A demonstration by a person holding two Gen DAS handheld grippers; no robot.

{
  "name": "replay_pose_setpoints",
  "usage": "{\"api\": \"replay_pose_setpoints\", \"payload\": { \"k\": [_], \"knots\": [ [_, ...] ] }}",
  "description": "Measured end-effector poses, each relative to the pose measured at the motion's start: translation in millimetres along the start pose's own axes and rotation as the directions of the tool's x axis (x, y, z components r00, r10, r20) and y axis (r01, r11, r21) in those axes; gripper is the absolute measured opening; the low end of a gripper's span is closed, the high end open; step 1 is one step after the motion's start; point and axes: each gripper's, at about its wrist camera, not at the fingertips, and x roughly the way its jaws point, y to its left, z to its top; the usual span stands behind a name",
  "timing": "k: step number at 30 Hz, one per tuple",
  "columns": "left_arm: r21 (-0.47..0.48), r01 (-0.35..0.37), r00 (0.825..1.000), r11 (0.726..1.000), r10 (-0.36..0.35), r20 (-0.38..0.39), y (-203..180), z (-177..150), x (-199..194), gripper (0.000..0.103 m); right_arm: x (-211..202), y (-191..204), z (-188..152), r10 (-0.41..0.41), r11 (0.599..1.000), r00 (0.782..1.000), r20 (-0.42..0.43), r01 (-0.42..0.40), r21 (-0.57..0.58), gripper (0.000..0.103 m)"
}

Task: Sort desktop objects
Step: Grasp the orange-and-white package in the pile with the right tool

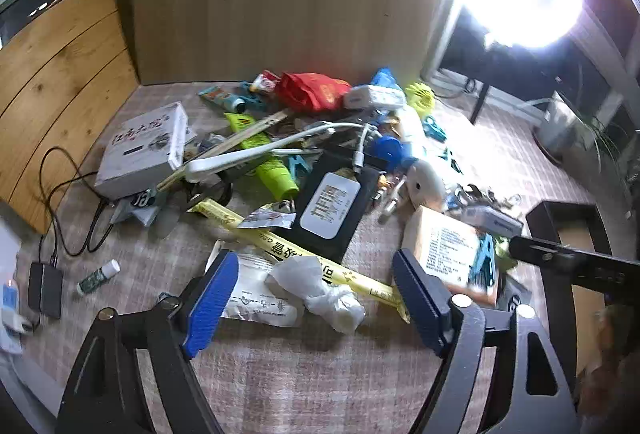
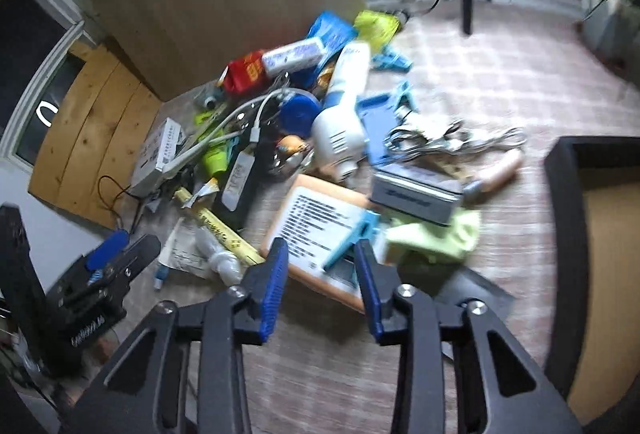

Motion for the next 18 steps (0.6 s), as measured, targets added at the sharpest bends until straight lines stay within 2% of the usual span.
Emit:
{"api": "replay_pose_setpoints", "payload": {
  "k": [3, 5, 10, 14, 18],
  "knots": [
    [-0.022, 0.001, 1.0, 1.0, -0.001, -0.011, -1, 1, 4, 0.067, 20, -2, 12, 0.042, 0.999, 0.997, -0.058, -0.041, 0.014, 0.027],
    [-0.041, -0.01, 1.0, 0.999, 0.009, -0.021, 1, 3, 7, 0.061, 28, -2, 19, 0.041, 0.999, 0.995, -0.086, -0.041, 0.005, 0.026],
    [-0.031, 0.001, 0.999, 1.0, -0.002, -0.05, -10, 10, 18, 0.06, 42, -13, 23, -0.012, 1.0, 0.986, -0.165, 0.008, -0.03, 0.026],
    [0.004, 0.021, 0.996, 1.0, -0.021, -0.081, -31, 18, 28, 0.06, 33, -40, 24, -0.092, 0.996, 0.98, -0.179, 0.087, -0.031, 0.027],
    [0.048, 0.06, 0.992, 0.997, -0.054, -0.117, -53, 22, 43, 0.06, 23, -60, 27, -0.025, 0.999, 0.982, -0.19, 0.032, 0.033, 0.027]
  ]
}}
